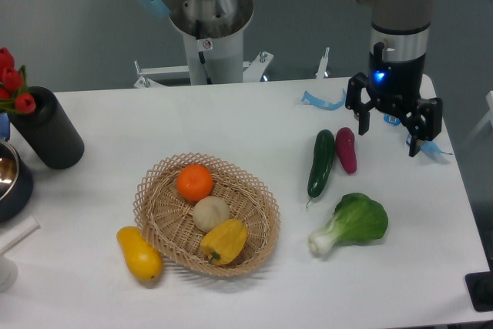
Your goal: Pick up the yellow pepper from the basket
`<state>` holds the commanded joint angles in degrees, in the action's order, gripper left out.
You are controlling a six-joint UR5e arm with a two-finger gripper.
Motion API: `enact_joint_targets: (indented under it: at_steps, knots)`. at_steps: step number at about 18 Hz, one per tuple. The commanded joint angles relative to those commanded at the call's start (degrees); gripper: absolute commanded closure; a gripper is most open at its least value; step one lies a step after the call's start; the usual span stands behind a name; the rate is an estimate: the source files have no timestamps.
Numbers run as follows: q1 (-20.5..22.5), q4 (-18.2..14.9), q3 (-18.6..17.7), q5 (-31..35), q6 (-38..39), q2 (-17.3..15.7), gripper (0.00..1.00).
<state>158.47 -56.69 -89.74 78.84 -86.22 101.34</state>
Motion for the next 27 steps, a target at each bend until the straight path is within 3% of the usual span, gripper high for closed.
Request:
enact_joint_targets:
  at_steps: [13,21,27]
  knots:
    - [0.7,0.0,-0.4,-1.1,2.9,0.2,0.00]
    - [-0.4,0.0,-0.4,-2.4,15.3,0.4,0.00]
    - [-3.6,0.0,0.8,-1.5,29.9,3.3,0.00]
